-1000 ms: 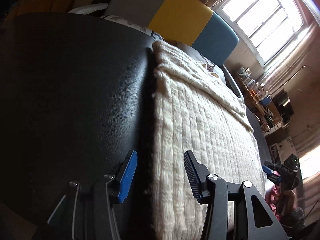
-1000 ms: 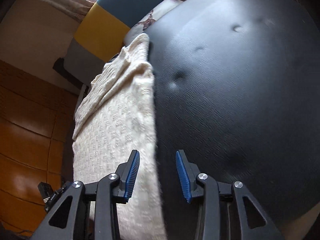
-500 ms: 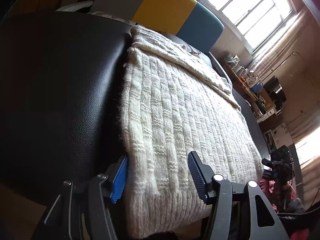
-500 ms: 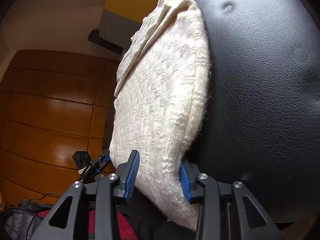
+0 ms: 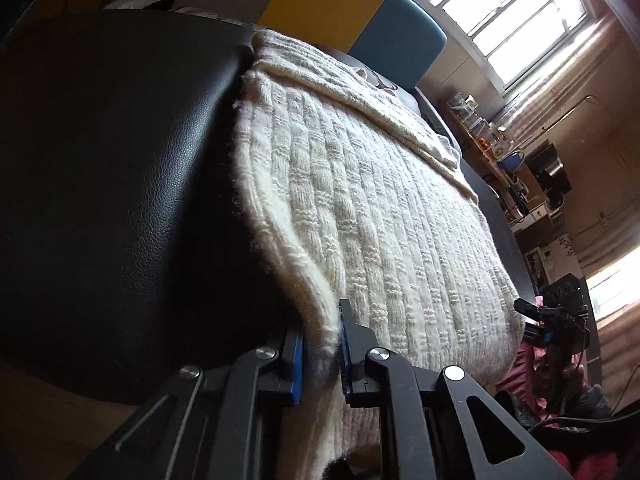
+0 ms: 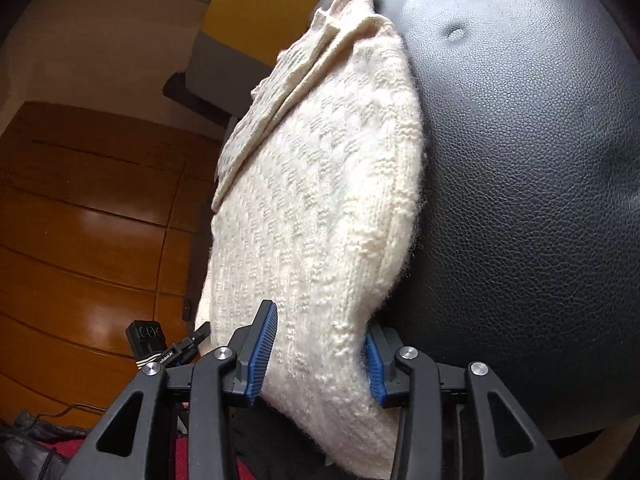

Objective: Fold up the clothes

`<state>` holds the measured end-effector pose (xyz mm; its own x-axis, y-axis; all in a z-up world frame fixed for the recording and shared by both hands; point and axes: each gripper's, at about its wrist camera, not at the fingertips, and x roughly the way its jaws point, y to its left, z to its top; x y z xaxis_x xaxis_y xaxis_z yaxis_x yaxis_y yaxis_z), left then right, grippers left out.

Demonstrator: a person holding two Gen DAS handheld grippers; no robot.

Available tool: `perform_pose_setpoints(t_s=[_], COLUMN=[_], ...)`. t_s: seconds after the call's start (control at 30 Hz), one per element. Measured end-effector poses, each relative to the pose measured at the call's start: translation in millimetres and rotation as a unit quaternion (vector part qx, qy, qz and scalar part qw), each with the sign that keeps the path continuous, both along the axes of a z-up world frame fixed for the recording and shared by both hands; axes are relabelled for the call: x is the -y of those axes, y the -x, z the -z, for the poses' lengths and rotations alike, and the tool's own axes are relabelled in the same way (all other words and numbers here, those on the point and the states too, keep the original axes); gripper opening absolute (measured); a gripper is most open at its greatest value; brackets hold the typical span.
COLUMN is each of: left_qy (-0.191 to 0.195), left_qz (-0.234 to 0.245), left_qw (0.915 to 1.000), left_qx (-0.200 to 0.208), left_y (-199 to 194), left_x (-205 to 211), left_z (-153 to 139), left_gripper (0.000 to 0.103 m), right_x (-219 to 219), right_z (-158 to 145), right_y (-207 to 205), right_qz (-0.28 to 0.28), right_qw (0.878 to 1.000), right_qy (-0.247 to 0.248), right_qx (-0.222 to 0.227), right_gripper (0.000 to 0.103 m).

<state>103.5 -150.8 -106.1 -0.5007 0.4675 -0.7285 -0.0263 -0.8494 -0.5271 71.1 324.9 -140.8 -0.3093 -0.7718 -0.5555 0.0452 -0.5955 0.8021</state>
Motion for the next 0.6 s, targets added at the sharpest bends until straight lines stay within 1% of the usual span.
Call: perform_pose_setpoints(t_s=[0.03, 0.07, 0.1, 0.23, 0.27, 0.37, 0.43, 0.47, 0.5, 0.53, 0.6], left_qy=[-0.007, -0.015, -0.022, -0.028, -0.031, -0.050, -0.045, -0.039, -0.035, -0.038, -0.045], left_qz=[-0.003, -0.006, -0.010, -0.017, -0.017, -0.020, -0.015, -0.014, -0.013, -0.016, -0.020], left_qw=[1.0000, 0.9998, 0.9997, 0.9993, 0.9992, 0.9981, 0.9984, 0.9987, 0.9989, 0.9987, 0.9983], left_qx=[0.004, 0.007, 0.010, 0.016, 0.019, 0.031, 0.030, 0.028, 0.027, 0.029, 0.033], left_y=[-1, -1, -1, 2, 3, 6, 6, 6, 6, 6, 6], left_x=[2, 3, 5, 6, 6, 11, 10, 8, 7, 8, 9], left_z=[0, 1, 2, 3, 4, 7, 6, 5, 5, 5, 6], left_gripper=[0.014, 0.014, 0.014, 0.012, 0.012, 0.012, 0.012, 0.012, 0.012, 0.012, 0.013], right_x=[3, 5, 5, 4, 4, 3, -6, -10, -10, -11, -13], right_z=[0, 0, 0, 1, 2, 3, 2, 1, 1, 1, 2], right_y=[1, 2, 2, 2, 2, 1, -10, -16, -16, -17, -16], right_qz=[-0.002, -0.004, -0.002, 0.004, 0.006, 0.011, 0.026, 0.033, 0.032, 0.031, 0.030], right_qw=[1.000, 1.000, 1.000, 0.999, 0.999, 0.999, 0.999, 0.999, 0.999, 0.999, 0.999], right_qy=[-0.014, -0.025, -0.026, -0.029, -0.030, -0.031, -0.019, -0.014, -0.011, -0.008, -0.011], right_qx=[-0.005, -0.009, -0.010, -0.015, -0.016, -0.019, -0.018, -0.019, -0.019, -0.020, -0.010], right_gripper=[0.029, 0.016, 0.013, 0.013, 0.015, 0.016, 0.018, 0.022, 0.023, 0.023, 0.013])
